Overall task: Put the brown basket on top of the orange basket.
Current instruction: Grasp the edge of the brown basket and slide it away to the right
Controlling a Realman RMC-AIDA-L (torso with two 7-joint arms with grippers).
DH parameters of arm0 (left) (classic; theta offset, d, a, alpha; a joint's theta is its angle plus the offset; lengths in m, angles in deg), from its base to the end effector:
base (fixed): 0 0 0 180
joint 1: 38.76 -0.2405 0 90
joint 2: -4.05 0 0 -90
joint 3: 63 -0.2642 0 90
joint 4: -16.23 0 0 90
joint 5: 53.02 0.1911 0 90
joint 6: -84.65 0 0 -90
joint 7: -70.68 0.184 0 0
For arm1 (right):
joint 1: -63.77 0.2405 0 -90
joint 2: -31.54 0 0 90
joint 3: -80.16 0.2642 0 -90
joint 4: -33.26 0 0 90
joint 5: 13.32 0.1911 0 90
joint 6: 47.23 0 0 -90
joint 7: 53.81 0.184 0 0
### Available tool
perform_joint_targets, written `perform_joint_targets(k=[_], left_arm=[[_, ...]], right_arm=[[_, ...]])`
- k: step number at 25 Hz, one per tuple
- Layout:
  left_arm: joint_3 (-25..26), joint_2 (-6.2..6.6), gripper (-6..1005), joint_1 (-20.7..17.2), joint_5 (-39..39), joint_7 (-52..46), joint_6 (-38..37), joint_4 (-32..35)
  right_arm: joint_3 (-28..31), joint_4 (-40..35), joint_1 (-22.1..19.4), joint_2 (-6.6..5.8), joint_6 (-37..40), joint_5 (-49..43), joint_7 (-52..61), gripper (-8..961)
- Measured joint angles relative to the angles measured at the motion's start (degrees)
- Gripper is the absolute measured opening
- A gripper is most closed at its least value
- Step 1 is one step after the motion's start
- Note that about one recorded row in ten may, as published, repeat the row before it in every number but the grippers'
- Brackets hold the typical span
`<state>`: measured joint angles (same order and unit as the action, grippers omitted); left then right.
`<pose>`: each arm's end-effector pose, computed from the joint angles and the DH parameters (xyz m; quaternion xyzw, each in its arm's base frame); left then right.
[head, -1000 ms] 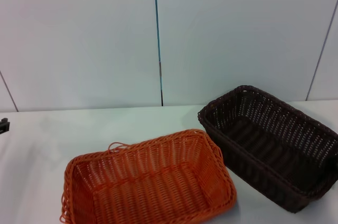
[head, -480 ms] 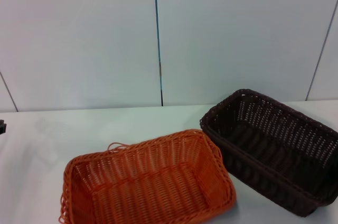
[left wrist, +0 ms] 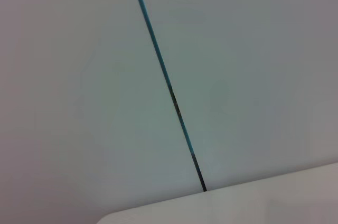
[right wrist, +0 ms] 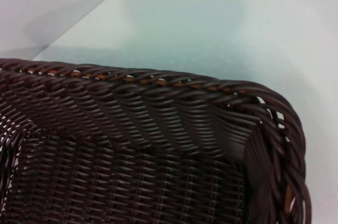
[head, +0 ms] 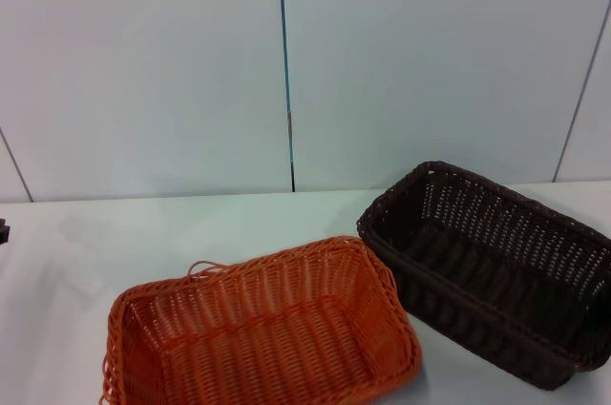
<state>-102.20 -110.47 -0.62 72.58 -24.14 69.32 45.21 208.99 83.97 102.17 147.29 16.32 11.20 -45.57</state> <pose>-0.3814 0.4620 0.0770 -0.7110 -0.3599 0.0208 0.6037 0.3142 0.4194 0.0180 -0.7618 -0.5445 -0.3437 0.0704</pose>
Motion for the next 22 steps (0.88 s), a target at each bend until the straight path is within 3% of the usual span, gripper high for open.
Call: perform_joint_targets(k=[22], left_arm=[[-0.7,0.0,820,0.9,0.6,0.6,1.5,-0.9]], right_arm=[[3.4,3.0,-1.8,0.2,0.0,-0.4,0.6,158]])
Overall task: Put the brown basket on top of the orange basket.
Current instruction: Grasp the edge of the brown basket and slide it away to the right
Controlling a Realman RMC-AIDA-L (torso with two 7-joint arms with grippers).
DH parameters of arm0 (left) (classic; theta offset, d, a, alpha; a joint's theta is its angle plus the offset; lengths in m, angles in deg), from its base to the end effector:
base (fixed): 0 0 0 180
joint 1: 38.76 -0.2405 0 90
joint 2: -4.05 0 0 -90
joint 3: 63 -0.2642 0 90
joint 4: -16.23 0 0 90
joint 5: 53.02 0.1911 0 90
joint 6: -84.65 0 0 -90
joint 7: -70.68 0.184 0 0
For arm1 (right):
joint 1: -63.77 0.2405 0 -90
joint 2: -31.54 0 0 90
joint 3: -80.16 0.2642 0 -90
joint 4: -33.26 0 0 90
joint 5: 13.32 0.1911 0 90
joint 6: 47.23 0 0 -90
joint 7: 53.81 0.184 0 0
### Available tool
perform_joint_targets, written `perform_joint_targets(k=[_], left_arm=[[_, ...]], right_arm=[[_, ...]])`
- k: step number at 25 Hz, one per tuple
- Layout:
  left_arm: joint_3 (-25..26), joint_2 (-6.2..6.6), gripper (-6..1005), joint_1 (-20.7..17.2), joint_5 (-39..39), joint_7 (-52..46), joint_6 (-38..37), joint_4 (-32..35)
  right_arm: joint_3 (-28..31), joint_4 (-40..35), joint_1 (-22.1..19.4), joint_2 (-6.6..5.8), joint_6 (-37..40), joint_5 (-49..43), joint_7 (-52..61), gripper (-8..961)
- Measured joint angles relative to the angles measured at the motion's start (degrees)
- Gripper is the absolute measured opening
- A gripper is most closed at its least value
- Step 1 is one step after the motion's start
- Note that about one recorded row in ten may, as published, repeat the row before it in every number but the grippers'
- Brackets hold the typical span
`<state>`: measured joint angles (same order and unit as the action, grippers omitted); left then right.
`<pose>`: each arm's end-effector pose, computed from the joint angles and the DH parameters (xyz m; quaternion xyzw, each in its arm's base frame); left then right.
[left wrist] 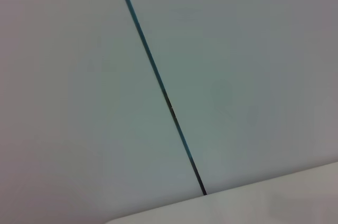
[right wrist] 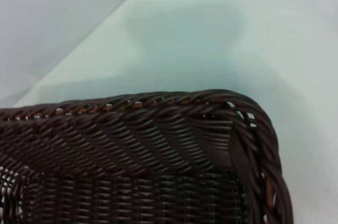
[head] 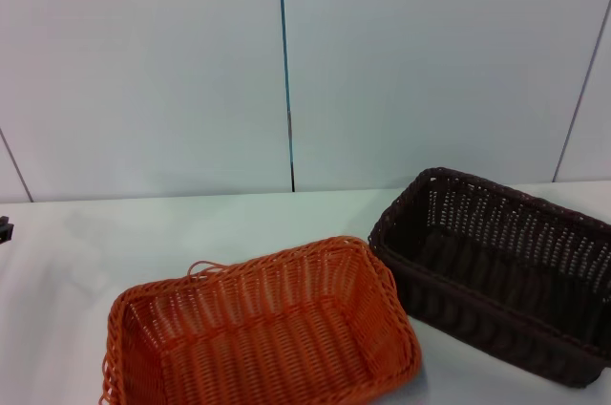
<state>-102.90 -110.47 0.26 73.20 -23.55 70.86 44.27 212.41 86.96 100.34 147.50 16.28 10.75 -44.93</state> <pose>-0.3780 0.4659 0.0751 -0.7145 -0.3483 0.0322 0.6060 0.3238 0.4173 0.0356 -0.7700 -0.5178 -0.3594 0.0994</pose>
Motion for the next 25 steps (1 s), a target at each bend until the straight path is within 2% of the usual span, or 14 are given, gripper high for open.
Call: perform_joint_targets(k=[8,15,25], left_arm=[[0.0,0.0,820,0.4,0.0,0.4,0.0,-0.1],[0.0,0.0,819,0.9,0.0,0.8,0.2,-0.3],[-0.6,-0.3,818,1.4,0.0,1.4,1.6,-1.0]], right_arm=[[2.2,4.8,-1.9,0.66,0.3,0.3,0.1,155],[3.0,9.0,-3.2,0.76,1.3,0.4,0.4,155],[5.6,19.2,-4.7,-0.28,7.8,0.1,0.9,156]])
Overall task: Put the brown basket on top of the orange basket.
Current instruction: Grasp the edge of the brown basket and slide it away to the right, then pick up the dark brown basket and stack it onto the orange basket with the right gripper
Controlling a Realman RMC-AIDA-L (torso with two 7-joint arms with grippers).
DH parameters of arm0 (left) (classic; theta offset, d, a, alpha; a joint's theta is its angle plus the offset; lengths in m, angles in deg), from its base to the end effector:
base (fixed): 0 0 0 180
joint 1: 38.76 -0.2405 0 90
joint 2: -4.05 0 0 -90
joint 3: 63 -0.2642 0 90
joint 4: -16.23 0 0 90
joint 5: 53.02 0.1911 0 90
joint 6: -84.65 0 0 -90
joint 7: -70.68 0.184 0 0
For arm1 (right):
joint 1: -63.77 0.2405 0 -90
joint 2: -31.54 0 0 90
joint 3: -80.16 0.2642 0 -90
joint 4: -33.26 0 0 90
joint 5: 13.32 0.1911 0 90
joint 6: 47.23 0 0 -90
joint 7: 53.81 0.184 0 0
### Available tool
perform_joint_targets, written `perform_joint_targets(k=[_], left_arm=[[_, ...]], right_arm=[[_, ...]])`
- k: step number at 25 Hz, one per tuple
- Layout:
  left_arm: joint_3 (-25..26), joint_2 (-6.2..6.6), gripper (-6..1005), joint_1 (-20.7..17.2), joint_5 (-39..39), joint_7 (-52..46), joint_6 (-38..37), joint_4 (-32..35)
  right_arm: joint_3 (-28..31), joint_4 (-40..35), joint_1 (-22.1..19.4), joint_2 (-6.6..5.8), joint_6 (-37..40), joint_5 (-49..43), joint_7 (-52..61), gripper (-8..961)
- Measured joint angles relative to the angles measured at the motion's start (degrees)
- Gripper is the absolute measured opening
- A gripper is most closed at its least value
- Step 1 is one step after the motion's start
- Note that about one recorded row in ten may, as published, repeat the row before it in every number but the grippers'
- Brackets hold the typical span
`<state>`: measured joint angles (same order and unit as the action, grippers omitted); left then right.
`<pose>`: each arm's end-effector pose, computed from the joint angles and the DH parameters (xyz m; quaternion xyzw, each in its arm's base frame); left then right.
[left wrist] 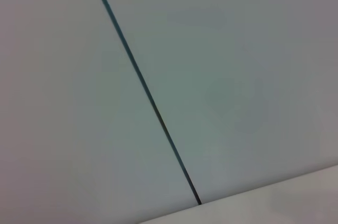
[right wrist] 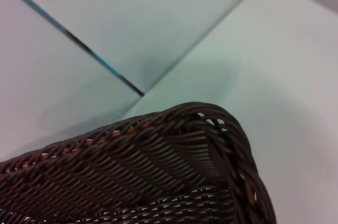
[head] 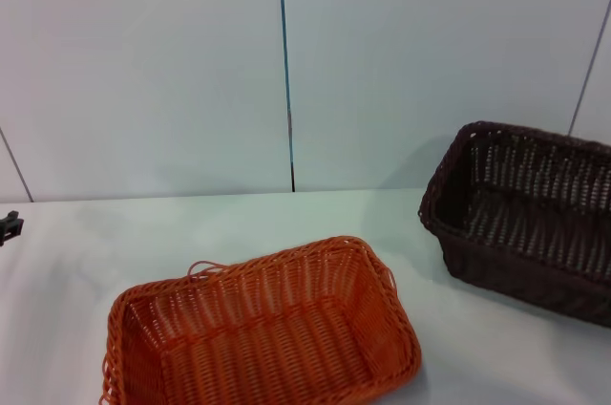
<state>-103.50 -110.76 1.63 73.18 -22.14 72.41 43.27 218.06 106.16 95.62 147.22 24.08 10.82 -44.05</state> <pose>-0.3699 0.4724 0.0703 -0.7205 -0.3332 0.0401 0.6068 0.3139 0.4090 0.1137 -0.7415 -0.4993 -0.4168 0.1651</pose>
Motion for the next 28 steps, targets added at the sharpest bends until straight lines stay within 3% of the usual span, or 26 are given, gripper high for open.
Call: perform_joint_targets(k=[14,28], left_arm=[[0.0,0.21,817,0.1,0.0,0.0,0.0,-0.2],[-1.5,1.08,815,0.2,0.0,-0.2,0.0,-0.7]], right_arm=[[0.6,7.5,0.5,-2.39,5.1,-0.2,1.7,157],[1.1,12.8,4.2,-4.47,10.5,-2.3,2.8,157]])
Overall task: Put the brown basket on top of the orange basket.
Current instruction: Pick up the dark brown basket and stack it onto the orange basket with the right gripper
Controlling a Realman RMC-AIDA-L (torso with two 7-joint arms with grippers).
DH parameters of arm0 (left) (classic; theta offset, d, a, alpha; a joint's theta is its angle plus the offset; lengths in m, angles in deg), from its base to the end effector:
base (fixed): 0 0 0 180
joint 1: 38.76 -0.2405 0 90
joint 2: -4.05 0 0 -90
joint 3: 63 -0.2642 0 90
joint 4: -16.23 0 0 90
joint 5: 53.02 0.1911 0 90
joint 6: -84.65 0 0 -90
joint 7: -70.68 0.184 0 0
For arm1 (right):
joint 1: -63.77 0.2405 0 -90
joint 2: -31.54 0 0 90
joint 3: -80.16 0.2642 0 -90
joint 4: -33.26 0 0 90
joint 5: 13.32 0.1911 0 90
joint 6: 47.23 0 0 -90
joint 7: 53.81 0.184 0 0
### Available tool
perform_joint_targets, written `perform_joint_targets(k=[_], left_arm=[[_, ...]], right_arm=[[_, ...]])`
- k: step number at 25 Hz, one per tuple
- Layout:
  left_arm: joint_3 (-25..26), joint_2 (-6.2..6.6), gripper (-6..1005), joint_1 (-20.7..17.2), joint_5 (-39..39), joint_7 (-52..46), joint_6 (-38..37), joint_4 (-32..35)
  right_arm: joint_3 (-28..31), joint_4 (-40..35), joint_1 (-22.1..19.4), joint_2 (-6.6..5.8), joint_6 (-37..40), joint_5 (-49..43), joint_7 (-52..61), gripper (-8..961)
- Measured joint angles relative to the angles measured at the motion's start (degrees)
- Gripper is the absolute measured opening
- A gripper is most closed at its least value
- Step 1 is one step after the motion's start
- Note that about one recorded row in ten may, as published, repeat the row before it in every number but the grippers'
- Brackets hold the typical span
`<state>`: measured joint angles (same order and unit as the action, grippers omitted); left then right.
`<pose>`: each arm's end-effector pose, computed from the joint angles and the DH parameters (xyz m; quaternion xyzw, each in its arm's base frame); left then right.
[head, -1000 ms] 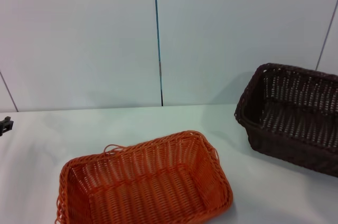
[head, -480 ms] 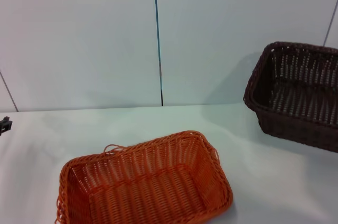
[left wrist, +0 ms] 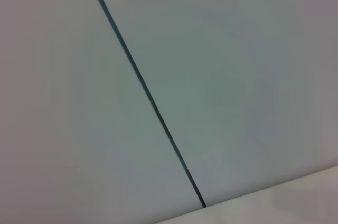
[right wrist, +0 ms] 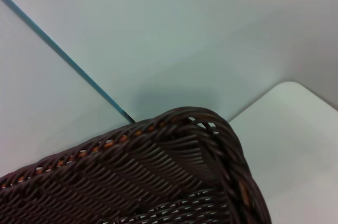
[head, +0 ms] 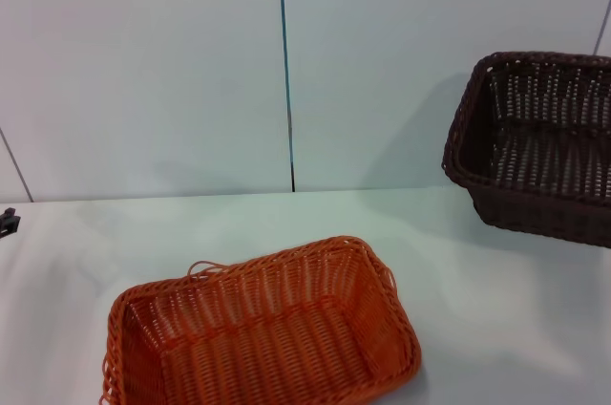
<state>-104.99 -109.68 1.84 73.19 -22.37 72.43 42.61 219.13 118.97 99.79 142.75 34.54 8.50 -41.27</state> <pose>-0.3701 0.4750 0.0752 -0.7246 -0.3240 0.0481 0.6064 0.2618 0.4192 0.1802 -0.6913 -0.5257 -0.4628 0.1778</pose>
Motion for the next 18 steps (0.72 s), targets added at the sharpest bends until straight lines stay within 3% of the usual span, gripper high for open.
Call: perform_joint_targets(k=[6,18], left_arm=[[0.0,0.01,815,0.0,0.0,0.0,0.0,-0.3],[0.0,0.01,814,0.0,0.0,0.0,0.0,-0.5]], right_arm=[[0.1,0.2,1.7,-0.59,1.0,-0.1,0.0,157],[-0.6,-2.4,5.7,-0.33,5.8,3.5,-0.4,158]])
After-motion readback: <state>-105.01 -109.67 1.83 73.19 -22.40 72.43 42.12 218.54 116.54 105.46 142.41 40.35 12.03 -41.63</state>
